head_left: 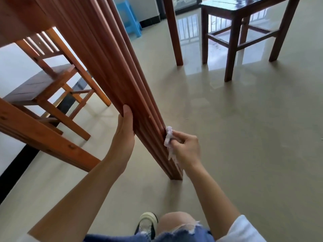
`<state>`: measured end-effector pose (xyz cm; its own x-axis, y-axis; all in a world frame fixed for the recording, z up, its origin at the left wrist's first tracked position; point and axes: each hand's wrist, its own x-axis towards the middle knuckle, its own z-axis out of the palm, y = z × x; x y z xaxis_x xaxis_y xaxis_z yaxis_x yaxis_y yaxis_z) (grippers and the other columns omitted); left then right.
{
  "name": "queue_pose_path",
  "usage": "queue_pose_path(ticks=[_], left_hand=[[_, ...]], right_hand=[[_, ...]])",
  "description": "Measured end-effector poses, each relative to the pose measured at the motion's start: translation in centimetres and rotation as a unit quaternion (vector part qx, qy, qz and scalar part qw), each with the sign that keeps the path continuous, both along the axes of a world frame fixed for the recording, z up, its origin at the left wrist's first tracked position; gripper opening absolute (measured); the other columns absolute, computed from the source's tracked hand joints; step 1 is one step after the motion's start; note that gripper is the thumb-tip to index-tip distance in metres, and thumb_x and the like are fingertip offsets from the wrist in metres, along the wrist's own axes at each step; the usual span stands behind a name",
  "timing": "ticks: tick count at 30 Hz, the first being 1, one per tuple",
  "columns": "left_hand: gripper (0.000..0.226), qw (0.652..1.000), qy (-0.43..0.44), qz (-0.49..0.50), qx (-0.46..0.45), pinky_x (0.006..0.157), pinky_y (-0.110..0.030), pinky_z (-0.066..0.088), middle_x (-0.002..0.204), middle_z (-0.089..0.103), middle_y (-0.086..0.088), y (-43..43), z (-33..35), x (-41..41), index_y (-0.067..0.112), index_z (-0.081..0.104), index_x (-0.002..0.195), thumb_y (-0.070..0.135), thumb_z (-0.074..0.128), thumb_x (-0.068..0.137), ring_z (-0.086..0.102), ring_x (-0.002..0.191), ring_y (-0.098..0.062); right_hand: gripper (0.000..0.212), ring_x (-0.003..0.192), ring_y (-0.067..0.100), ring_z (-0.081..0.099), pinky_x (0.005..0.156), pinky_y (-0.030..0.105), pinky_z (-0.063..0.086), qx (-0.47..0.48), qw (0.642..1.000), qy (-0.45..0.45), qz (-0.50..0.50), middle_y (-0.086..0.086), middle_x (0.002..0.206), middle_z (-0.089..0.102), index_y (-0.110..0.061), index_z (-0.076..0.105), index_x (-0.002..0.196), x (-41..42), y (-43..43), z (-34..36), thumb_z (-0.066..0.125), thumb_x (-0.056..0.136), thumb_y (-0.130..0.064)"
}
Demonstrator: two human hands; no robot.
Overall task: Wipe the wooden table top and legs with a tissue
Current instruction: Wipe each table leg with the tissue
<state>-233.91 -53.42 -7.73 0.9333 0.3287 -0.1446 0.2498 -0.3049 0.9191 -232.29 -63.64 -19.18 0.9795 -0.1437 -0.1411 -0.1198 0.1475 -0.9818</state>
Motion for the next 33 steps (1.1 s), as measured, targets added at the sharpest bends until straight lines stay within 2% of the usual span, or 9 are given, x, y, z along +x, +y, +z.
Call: queue_pose_path(ticks=[5, 9, 11, 13, 16, 21, 27, 30, 33], left_hand=[[0.057, 0.998, -0.010, -0.019, 0.053, 0.092, -0.015, 0.033, 0.119, 0.040, 0.016, -0.6, -1.1, 0.1, 0.031, 0.019, 0.144, 0.054, 0.021, 0.092, 0.041, 0.102, 0.001], [0.059, 0.998, -0.029, -0.017, 0.058, 0.059, 0.002, 0.036, 0.119, 0.041, 0.019, -0.5, -1.6, 0.1, 0.033, 0.022, 0.143, 0.057, 0.022, 0.089, 0.043, 0.086, 0.009], [0.059, 0.998, -0.030, -0.008, 0.048, 0.064, -0.002, 0.036, 0.122, 0.041, 0.016, -0.6, -1.8, 0.1, 0.034, 0.020, 0.143, 0.057, 0.022, 0.089, 0.044, 0.091, 0.004], [0.059, 0.999, -0.035, 0.000, 0.040, 0.078, -0.009, 0.032, 0.133, 0.041, 0.013, -0.8, -1.9, 0.1, 0.034, 0.018, 0.144, 0.056, 0.021, 0.090, 0.040, 0.101, -0.001], [0.069, 0.998, -0.045, -0.014, 0.044, 0.079, -0.006, 0.033, 0.140, 0.039, 0.011, -1.1, -2.0, -0.1, 0.032, 0.017, 0.144, 0.060, 0.027, 0.082, 0.041, 0.101, 0.000], [0.079, 0.990, -0.058, -0.029, 0.125, 0.064, 0.006, 0.038, 0.132, 0.050, 0.007, -0.6, -4.5, -0.4, 0.021, 0.025, 0.141, 0.051, 0.060, 0.077, 0.050, 0.102, -0.001], [0.072, 0.979, -0.101, 0.009, 0.177, 0.080, -0.002, 0.042, 0.122, 0.057, 0.004, -0.5, -7.0, 0.0, 0.017, 0.034, 0.133, 0.045, 0.069, 0.076, 0.057, 0.102, -0.007], [0.070, 0.977, -0.121, 0.008, 0.176, 0.070, 0.004, 0.042, 0.118, 0.058, 0.005, -0.4, -7.5, 0.1, 0.016, 0.036, 0.132, 0.042, 0.070, 0.077, 0.057, 0.089, 0.004], [0.070, 0.976, -0.130, 0.002, 0.173, 0.071, 0.003, 0.042, 0.117, 0.058, 0.004, -0.4, -7.7, 0.0, 0.015, 0.036, 0.132, 0.042, 0.069, 0.077, 0.056, 0.092, 0.007]], right_hand=[[0.025, 0.057, 0.021, 0.052, 0.050, 0.023, 0.046, 0.198, 0.976, -0.079, -0.048, -0.001, 0.066, 0.067, -0.020, 0.074, 0.100, 0.9, -1.0, 4.2, 0.063, 0.086, -0.001], [0.035, 0.106, 0.009, 0.063, 0.096, 0.025, 0.048, 0.101, 0.980, -0.168, -0.028, -0.002, 0.116, 0.069, -0.016, 0.065, 0.121, 0.0, 2.5, 3.5, 0.053, 0.090, -0.005], [0.037, 0.095, 0.005, 0.061, 0.088, 0.019, 0.046, 0.050, 0.989, -0.127, -0.058, -0.009, 0.111, 0.070, -0.027, 0.065, 0.119, -0.5, 3.3, 0.8, 0.050, 0.089, -0.011], [0.035, 0.067, 0.001, 0.054, 0.066, 0.021, 0.044, 0.015, 0.996, -0.052, -0.069, -0.023, 0.069, 0.066, -0.037, 0.069, 0.105, -0.7, 3.3, -2.6, 0.050, 0.088, -0.012], [0.029, 0.053, 0.010, 0.050, 0.060, 0.031, 0.044, -0.033, 0.995, 0.081, -0.046, -0.015, 0.045, 0.050, -0.033, 0.072, 0.088, -0.5, 2.8, -7.2, 0.053, 0.083, -0.012], [0.024, 0.051, 0.014, 0.050, 0.054, 0.026, 0.045, -0.058, 0.970, 0.236, -0.003, -0.001, 0.053, 0.055, -0.019, 0.070, 0.065, 0.4, 0.7, -10.7, 0.060, 0.086, -0.019], [0.032, 0.052, 0.008, 0.053, 0.049, 0.016, 0.044, 0.183, 0.970, 0.082, -0.137, 0.003, 0.069, 0.068, -0.018, 0.076, 0.093, 1.0, 0.7, -8.2, 0.053, 0.088, 0.004], [0.036, 0.102, 0.002, 0.057, 0.089, 0.016, 0.045, 0.089, 0.990, 0.071, -0.080, -0.015, 0.110, 0.067, -0.024, 0.073, 0.105, 0.2, 3.8, -11.9, 0.052, 0.089, 0.001], [0.029, 0.100, 0.005, 0.056, 0.087, 0.023, 0.045, 0.004, 0.981, 0.166, -0.100, -0.016, 0.107, 0.064, -0.026, 0.074, 0.103, 0.3, 4.3, -17.4, 0.054, 0.088, -0.011]])
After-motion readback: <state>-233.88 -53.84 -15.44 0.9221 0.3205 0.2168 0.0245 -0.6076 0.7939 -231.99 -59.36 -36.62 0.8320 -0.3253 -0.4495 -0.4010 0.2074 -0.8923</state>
